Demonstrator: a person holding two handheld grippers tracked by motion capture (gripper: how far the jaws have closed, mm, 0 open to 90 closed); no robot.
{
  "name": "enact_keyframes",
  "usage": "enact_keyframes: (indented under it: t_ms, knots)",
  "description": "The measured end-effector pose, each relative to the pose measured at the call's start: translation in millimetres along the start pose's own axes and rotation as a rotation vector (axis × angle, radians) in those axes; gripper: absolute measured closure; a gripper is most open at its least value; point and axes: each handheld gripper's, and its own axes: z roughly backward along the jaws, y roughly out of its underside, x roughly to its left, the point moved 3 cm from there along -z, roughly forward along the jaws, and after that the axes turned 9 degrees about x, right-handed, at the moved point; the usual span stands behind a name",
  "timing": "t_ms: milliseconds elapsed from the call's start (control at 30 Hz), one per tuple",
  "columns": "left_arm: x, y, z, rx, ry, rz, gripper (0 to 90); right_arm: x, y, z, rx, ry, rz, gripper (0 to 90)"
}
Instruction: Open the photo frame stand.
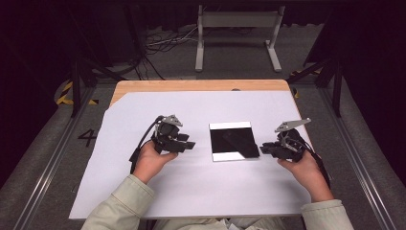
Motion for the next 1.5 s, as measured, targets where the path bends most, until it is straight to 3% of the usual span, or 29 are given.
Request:
enact_keyframes:
  t_ms: [400,533,933,1500]
  knots:
    - [1.9,0.7,-0.2,-0.002,0.002,0.018,52.4,0.3,1.9,-7.4,0.030,-0.004,0.028,74.4]
    - [2.1,0.6,-0.7,0.000,0.002,0.013,52.2,-1.1,4.0,-11.5,0.058,-0.029,0.015,71.5]
    - [2.5,0.8,-2.3,0.005,0.008,0.022,50.4,-0.9,6.7,-22.6,0.118,-0.041,0.029,70.2]
    - [2.9,0.9,-4.1,0.010,0.009,0.019,49.7,-3.7,10.2,-35.2,0.182,-0.028,0.023,71.2]
